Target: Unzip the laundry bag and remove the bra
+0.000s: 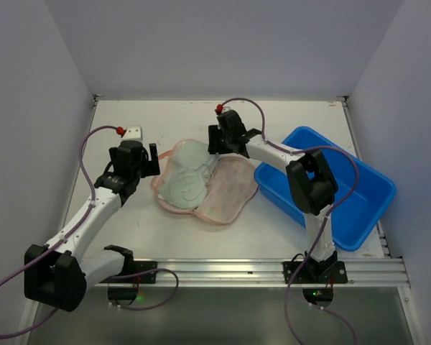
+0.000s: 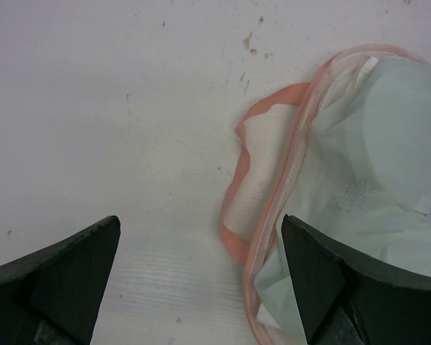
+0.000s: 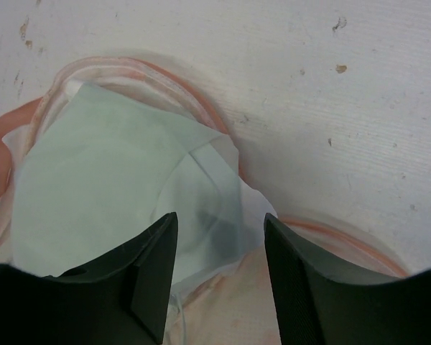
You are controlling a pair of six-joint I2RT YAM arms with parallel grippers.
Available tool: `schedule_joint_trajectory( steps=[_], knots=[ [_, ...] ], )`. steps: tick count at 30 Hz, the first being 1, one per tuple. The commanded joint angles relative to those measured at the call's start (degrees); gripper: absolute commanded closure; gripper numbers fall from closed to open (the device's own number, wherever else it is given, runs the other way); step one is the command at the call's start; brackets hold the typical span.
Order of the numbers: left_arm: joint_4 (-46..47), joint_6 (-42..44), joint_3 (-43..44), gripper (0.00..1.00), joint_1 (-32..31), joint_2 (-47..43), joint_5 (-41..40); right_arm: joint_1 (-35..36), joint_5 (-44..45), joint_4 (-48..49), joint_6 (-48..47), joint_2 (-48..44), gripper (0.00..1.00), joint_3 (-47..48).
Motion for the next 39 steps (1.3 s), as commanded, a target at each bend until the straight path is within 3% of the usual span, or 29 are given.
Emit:
schedule_joint_trajectory(
  steps=[1,23,30,39],
  knots=[
    [1.6,1.0,0.5,0.02,0.4,0.2,-0.9,0.4,-2.0,3.0,-1.8,1.2,0.48,3.1],
    [1.6,1.0,0.4,0.02,0.4,0.4,-0.7,0.5,-7.1,2.6,-2.6,5.1,0.59,4.7],
    [1.6,1.0,0.6,0.02,0.4,0.2,-0.8,0.8,-6.7,3.0,-3.1,1.1,0.98,3.9],
    [1.4,1.0,0.6,0.02,0.5,-0.4,-1.7,4.1,-8.6,2.9,-4.6,-11.8,1.0,3.8]
  ],
)
